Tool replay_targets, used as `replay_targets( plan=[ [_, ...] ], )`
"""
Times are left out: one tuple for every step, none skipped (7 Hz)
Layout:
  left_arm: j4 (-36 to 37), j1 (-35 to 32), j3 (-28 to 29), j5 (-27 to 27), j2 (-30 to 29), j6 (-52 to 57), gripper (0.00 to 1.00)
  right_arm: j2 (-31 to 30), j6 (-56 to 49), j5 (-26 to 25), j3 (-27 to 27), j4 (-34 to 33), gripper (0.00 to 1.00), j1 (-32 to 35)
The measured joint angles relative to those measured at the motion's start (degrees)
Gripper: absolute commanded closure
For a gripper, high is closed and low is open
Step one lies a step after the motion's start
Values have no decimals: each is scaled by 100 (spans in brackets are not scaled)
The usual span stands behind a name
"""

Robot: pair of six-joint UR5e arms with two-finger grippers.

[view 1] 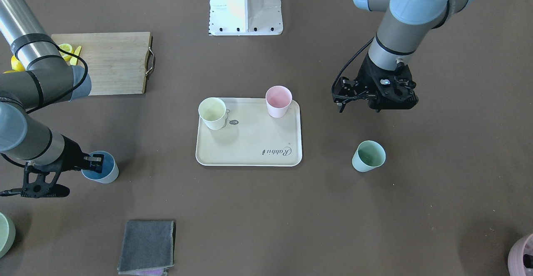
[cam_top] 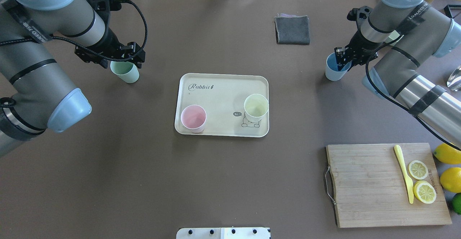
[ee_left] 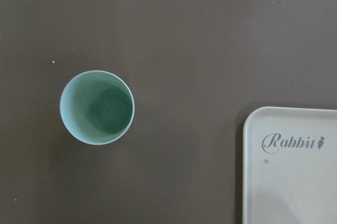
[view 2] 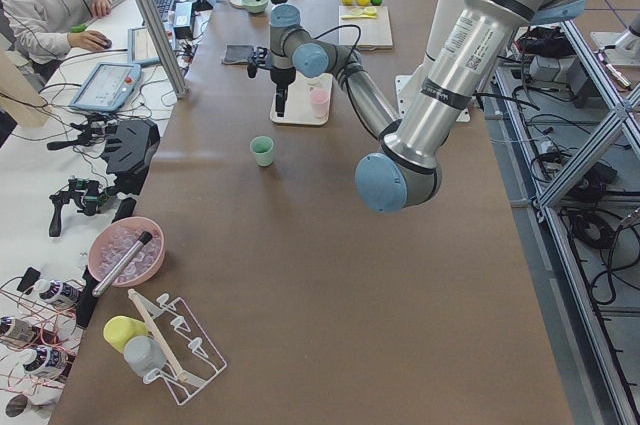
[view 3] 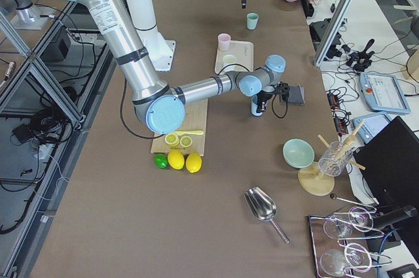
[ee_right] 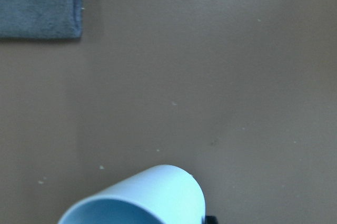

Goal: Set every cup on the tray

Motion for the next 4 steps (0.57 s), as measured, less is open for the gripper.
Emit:
replay_targets(
  plan=[
    [1,-89,99,-2,83,298,2,112,316,35,219,-90,100,-78],
    [-31,-171,276,5,124,622,2,334,730,42,351,-155,100,-237],
    [-98,-287,464,9,145,935,2,630,1213,34,409,-188,100,-457],
    [-173,-386,648,10,155,1181,2,926,1697,18,427,-202,100,-683]
  ],
)
